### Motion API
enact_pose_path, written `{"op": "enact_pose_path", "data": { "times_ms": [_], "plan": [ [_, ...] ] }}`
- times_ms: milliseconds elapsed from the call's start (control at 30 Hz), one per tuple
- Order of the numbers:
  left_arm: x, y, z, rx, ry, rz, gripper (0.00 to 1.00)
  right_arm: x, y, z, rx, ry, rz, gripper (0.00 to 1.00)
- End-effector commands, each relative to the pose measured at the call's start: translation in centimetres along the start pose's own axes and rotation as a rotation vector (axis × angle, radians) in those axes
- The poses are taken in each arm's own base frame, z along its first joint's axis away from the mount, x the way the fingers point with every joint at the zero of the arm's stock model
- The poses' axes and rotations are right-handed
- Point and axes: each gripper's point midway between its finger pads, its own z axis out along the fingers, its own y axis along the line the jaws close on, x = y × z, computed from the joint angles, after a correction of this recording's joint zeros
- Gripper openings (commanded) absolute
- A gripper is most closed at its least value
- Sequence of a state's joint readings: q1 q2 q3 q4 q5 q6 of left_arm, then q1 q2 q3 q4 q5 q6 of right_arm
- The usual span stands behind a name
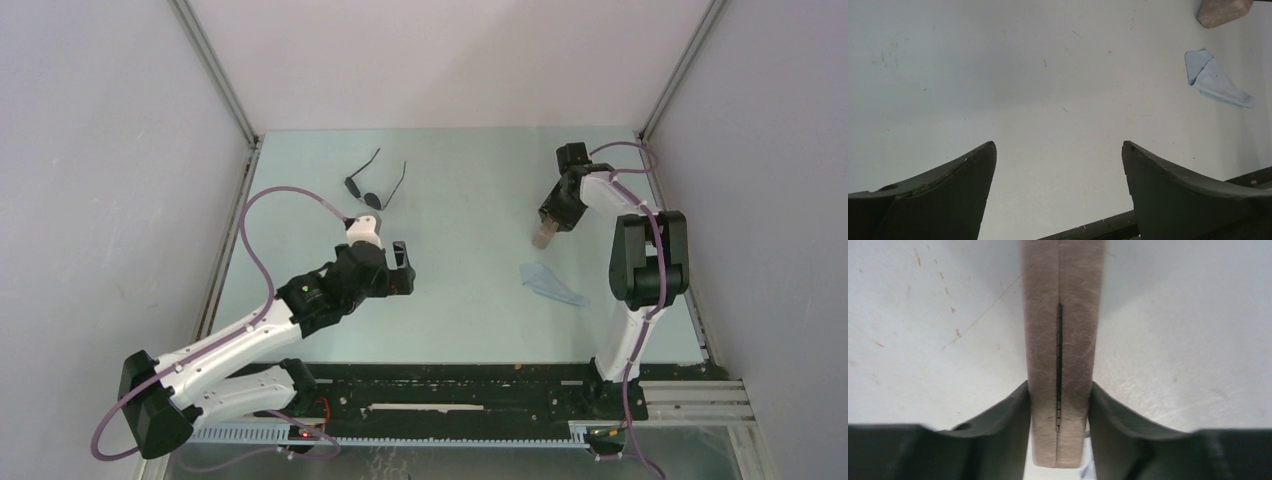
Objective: Organize the sunglasses
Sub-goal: Move the sunglasses case at the center of the board.
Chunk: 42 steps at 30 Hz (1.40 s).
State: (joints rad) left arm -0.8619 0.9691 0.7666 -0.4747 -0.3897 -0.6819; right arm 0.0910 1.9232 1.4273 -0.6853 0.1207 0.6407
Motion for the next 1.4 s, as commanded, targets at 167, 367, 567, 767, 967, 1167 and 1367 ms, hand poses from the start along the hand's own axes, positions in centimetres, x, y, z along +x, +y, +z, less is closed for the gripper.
{"op": "enact_pose_path", "data": {
  "times_ms": [167,367,567,767,967,1167,1367],
  "plan": [
    [-0.8,0.4,-0.1,-0.026,-0.043,0.001,1.0,1.2,4.4,-3.2,-0.189,0.002,-0.098,0.0],
    [-3.0,2.6,-1.3,-0.137,-0.111,0.019,1.0,9.2,14.4,-7.4,-0.558,0.157,-0.354,0.0],
    [-4.2,4.1,-2.6,-0.174,-0.139,-0.002,1.0,17.4,19.6,-9.6,-0.823,0.455,-0.486,0.02],
    [-4.8,4.3,-4.7,-0.15,-0.151,-0.044,1.0,19.0,15.4,-5.0,-0.661,0.531,-0.477,0.11],
    [-5.8,4.0,-5.4,-0.132,-0.181,-0.066,1.0,17.0,12.3,-5.1,-0.546,0.419,-0.48,0.69],
    [-6.2,3.3,-4.8,-0.131,-0.167,-0.053,1.0,15.3,11.8,-7.1,-0.454,0.235,-0.563,0.83],
    [-6.0,2.9,-4.5,-0.116,-0.163,-0.059,1.0,16.1,11.9,-6.7,-0.36,0.153,-0.647,0.89]
  ]
}}
